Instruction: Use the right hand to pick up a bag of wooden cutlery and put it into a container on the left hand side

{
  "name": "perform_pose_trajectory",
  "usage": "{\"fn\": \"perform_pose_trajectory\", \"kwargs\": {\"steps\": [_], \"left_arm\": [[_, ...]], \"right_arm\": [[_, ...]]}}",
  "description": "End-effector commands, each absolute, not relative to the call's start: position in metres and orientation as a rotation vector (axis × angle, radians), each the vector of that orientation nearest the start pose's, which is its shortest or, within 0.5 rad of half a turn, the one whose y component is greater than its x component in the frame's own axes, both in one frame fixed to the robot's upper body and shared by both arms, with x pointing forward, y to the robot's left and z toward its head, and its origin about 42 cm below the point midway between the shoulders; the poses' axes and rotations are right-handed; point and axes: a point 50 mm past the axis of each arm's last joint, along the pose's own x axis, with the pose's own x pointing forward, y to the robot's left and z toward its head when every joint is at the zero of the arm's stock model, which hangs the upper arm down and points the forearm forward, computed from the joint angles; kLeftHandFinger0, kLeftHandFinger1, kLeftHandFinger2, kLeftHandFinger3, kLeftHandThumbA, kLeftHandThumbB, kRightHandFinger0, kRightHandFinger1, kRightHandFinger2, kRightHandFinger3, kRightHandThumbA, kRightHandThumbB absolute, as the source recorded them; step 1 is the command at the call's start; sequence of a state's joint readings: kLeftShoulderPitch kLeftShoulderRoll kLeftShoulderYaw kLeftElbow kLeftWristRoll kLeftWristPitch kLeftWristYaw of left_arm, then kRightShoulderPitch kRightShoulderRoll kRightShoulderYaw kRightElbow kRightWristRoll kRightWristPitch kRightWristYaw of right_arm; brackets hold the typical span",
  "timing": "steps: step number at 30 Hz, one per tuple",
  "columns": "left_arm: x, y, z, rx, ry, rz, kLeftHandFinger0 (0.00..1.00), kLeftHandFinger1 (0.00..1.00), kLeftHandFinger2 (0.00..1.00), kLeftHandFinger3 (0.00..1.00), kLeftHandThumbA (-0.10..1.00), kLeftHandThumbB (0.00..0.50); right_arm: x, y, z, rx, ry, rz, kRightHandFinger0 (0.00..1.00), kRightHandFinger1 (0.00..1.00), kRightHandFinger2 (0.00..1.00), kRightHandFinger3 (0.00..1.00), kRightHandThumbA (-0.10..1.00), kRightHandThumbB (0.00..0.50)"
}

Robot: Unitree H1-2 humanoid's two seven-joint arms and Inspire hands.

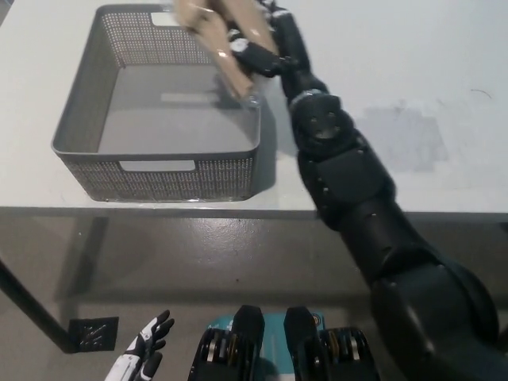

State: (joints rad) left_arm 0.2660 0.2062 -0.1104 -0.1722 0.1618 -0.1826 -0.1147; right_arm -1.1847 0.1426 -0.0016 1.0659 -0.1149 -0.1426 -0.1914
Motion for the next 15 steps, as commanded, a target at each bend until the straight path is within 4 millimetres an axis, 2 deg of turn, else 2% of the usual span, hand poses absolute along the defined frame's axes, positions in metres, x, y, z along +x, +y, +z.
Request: {"fn": "perform_pose_trajectory", "kwargs": {"steps": [1, 3, 6, 9, 10, 11, 12, 13, 14, 15], "left_arm": [[0.192, 0.241, 0.096, 0.349, -0.103, -0.264, 1.00, 1.00, 1.00, 1.00, 1.00, 0.191], [0.193, 0.240, 0.096, 0.347, -0.107, -0.275, 1.00, 1.00, 1.00, 1.00, 1.00, 0.188], [0.194, 0.236, 0.097, 0.356, -0.120, -0.294, 1.00, 1.00, 1.00, 1.00, 1.00, 0.164], [0.196, 0.234, 0.096, 0.380, -0.138, -0.315, 1.00, 1.00, 1.00, 1.00, 1.00, 0.156], [0.196, 0.234, 0.097, 0.382, -0.141, -0.320, 1.00, 1.00, 1.00, 1.00, 1.00, 0.153], [0.197, 0.234, 0.097, 0.385, -0.142, -0.324, 1.00, 1.00, 1.00, 1.00, 1.00, 0.153], [0.197, 0.234, 0.097, 0.386, -0.143, -0.325, 1.00, 1.00, 1.00, 1.00, 1.00, 0.154], [0.198, 0.234, 0.097, 0.390, -0.144, -0.327, 1.00, 1.00, 1.00, 1.00, 1.00, 0.163], [0.198, 0.234, 0.097, 0.393, -0.142, -0.329, 1.00, 1.00, 1.00, 1.00, 1.00, 0.172], [0.198, 0.234, 0.098, 0.390, -0.140, -0.330, 1.00, 1.00, 1.00, 1.00, 1.00, 0.170]], "right_arm": [[0.537, 0.024, 0.388, -0.169, -0.423, 0.218, 0.00, 0.34, 0.74, 0.78, -0.10, 0.147], [0.534, 0.032, 0.389, -0.160, -0.417, 0.234, 0.00, 0.34, 0.74, 0.77, -0.10, 0.154], [0.527, 0.045, 0.392, -0.151, -0.414, 0.264, 0.00, 0.29, 0.72, 0.80, -0.10, 0.158], [0.524, 0.049, 0.392, -0.208, -0.430, 0.269, 0.00, 0.31, 0.74, 0.84, -0.10, 0.176], [0.523, 0.052, 0.390, -0.320, -0.443, 0.261, 0.06, 0.39, 0.79, 0.94, 0.21, 0.240], [0.522, 0.051, 0.390, -0.346, -0.442, 0.262, 0.04, 0.33, 0.67, 0.84, 0.28, 0.245], [0.522, 0.050, 0.388, -0.378, -0.448, 0.270, 0.28, 0.59, 0.90, 1.00, 0.44, 0.342], [0.522, 0.048, 0.385, -0.432, -0.452, 0.302, 0.70, 0.96, 1.00, 1.00, 0.56, 0.362], [0.524, 0.045, 0.381, -0.461, -0.440, 0.339, 1.00, 1.00, 1.00, 1.00, 0.70, 0.442], [0.525, 0.043, 0.379, -0.498, -0.431, 0.357, 1.00, 1.00, 1.00, 1.00, 0.73, 0.464]]}}
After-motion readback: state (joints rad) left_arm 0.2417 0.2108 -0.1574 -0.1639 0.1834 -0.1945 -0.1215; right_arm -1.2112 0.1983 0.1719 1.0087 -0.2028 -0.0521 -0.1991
